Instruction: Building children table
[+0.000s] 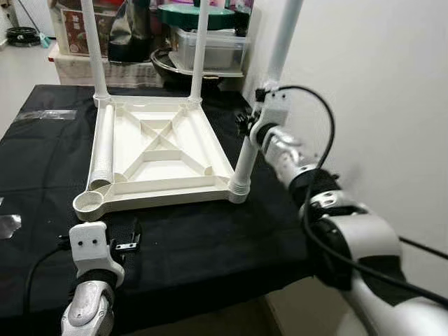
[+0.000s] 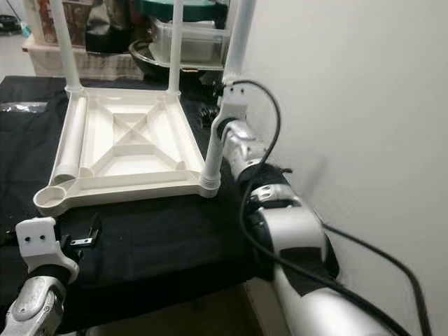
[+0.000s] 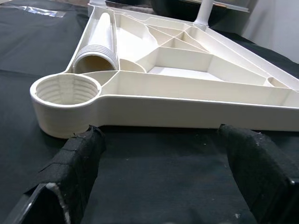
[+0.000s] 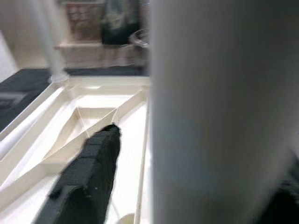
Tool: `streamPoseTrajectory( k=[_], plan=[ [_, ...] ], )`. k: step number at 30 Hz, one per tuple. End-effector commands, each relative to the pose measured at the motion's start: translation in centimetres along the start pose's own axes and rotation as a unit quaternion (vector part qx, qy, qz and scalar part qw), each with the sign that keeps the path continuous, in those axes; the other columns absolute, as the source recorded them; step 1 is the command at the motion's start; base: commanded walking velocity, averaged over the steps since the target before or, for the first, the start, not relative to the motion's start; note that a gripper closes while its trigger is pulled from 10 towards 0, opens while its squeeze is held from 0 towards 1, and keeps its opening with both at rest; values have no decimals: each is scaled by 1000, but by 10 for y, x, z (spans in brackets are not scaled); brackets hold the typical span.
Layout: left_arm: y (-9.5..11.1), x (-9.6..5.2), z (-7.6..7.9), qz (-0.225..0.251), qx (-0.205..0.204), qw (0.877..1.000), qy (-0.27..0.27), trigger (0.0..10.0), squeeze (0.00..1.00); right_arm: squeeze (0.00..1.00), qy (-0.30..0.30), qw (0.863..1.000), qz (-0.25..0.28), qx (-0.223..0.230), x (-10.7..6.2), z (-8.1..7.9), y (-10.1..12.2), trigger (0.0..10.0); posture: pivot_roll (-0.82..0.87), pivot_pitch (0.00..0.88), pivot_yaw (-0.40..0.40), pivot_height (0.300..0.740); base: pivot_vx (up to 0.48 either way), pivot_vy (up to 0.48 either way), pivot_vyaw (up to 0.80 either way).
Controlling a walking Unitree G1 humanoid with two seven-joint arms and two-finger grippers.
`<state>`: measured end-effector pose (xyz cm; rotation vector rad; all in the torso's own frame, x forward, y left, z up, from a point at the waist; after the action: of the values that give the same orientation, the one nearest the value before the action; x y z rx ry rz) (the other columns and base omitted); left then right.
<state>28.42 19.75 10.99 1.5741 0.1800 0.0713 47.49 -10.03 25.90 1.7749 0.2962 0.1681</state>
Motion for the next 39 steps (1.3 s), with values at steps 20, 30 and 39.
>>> streamPoseTrajectory(
  k=[20,30,39],
  plan=[
    [-4,-1,2,-9,-1,1000,-10,10000,0,0,-264,959,-39,98,-11,-5,-79,0,111,0,-147,740,0,0,0],
    [-4,0,6,-9,-5,1000,-18,10000,0,114,-111,992,40,47,0,-32,-20,10000,101,0,-146,740,0,0,0],
    [-3,1,7,-8,-5,1000,-20,10000,0,0,151,987,48,7,-7,-44,-16,10000,107,0,-152,740,0,0,0]
  ],
)
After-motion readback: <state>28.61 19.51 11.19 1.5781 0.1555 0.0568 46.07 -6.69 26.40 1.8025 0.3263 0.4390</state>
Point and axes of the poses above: a point about 5 cm out from each wrist's last joint towards the gripper, its own x axis pointing out of the wrist towards the gripper, its own y axis along the axis of the wrist's last joint, z = x × y, the point moved 5 cm from there along x, pointing out of the wrist towards the gripper, and after that the axes turned 6 degrees about x, right-handed, at the moved point
